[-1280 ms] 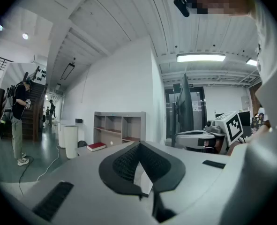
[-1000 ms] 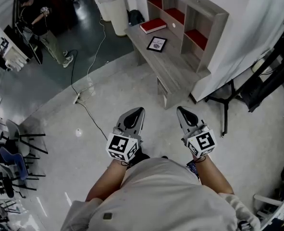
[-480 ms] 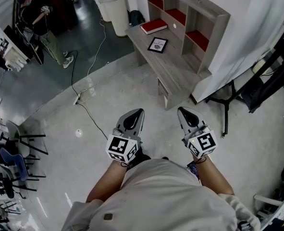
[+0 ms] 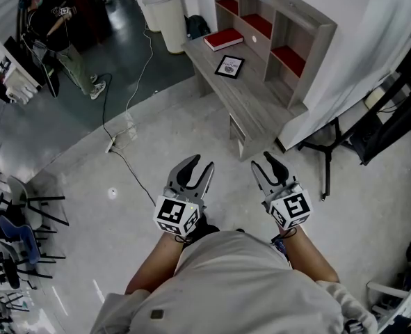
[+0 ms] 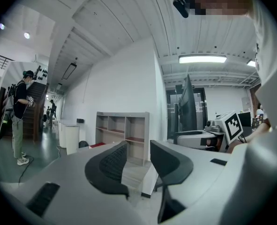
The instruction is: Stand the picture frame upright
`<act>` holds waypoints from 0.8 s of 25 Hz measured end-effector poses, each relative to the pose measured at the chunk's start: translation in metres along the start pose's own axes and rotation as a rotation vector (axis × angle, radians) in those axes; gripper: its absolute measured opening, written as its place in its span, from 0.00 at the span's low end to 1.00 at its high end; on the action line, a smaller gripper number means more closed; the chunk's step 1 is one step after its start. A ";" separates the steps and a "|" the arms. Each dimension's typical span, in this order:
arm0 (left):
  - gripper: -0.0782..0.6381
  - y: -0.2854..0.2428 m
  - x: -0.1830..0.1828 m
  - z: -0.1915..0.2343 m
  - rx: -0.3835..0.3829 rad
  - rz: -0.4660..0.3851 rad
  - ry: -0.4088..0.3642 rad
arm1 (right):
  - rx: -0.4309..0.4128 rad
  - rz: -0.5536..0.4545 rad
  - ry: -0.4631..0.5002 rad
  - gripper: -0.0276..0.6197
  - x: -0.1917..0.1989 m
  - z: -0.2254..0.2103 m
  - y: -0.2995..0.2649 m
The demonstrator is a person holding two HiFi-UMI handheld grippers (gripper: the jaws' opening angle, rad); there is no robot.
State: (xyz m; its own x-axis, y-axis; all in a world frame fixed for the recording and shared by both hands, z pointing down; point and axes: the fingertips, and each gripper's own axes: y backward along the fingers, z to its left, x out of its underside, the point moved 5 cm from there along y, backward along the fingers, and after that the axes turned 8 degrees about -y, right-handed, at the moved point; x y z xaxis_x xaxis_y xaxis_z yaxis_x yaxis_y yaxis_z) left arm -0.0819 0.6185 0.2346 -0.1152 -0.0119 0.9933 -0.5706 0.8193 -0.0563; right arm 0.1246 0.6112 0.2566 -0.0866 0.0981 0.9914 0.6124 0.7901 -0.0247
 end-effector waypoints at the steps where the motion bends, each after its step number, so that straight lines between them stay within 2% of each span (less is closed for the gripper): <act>1: 0.34 0.000 0.001 0.004 0.000 0.000 0.002 | 0.002 0.001 0.000 0.32 0.000 0.001 -0.004; 5: 0.38 0.000 0.004 0.022 -0.006 -0.001 0.013 | 0.001 0.007 0.004 0.35 0.000 0.006 -0.020; 11: 0.39 0.001 0.015 0.065 -0.017 -0.003 0.022 | 0.003 0.011 0.012 0.35 0.003 0.018 -0.060; 20: 0.39 0.004 0.021 0.172 0.002 -0.008 0.007 | 0.022 0.004 0.022 0.35 -0.005 0.054 -0.163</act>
State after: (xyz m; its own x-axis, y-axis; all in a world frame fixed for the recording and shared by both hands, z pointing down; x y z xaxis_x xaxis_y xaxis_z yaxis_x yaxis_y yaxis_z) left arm -0.2261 0.5229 0.2374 -0.1048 -0.0139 0.9944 -0.5730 0.8181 -0.0490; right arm -0.0175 0.5145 0.2489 -0.0666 0.0878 0.9939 0.5957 0.8026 -0.0310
